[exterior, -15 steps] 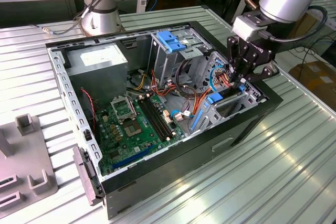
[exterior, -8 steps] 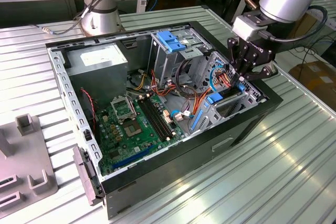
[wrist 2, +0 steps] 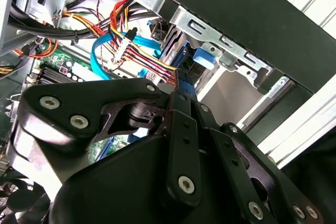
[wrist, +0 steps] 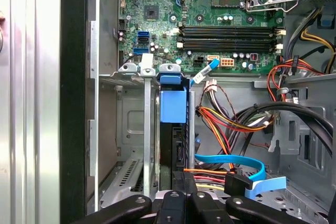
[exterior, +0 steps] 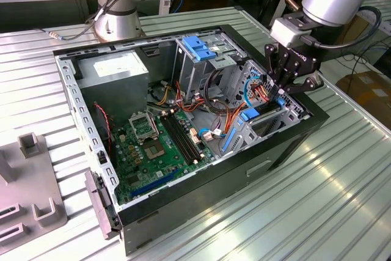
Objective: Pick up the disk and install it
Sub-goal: 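Insert the second disk wire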
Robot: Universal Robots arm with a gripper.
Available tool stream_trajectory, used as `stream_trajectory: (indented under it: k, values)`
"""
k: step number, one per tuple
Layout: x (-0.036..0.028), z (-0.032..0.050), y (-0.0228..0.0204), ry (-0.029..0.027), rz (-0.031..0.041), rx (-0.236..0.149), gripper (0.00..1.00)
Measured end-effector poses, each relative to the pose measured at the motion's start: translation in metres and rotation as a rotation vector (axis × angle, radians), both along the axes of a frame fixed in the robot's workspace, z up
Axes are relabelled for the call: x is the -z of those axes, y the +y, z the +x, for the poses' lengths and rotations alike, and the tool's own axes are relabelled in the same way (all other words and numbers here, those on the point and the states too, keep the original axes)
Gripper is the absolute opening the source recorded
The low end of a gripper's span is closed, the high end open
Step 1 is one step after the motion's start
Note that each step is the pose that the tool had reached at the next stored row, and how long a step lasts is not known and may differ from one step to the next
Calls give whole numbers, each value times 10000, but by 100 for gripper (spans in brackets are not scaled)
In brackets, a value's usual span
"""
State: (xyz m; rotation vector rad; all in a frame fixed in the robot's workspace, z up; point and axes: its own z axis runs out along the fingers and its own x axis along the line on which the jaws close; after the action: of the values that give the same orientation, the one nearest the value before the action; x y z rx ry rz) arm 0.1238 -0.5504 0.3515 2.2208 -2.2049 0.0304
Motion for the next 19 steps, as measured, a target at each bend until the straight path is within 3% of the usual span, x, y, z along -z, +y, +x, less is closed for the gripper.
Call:
stream_trajectory:
  k: [4,7,11,14,16,19]
  values:
    - [-16,0,0,0,4,0,11]
    - [-69,0,0,4,46,-1,11]
    - [-177,0,0,17,69,0,11]
    - [-317,0,7,17,70,0,11]
    - [-363,1,17,18,70,-1,11]
    - [-365,-2,19,17,90,4,11]
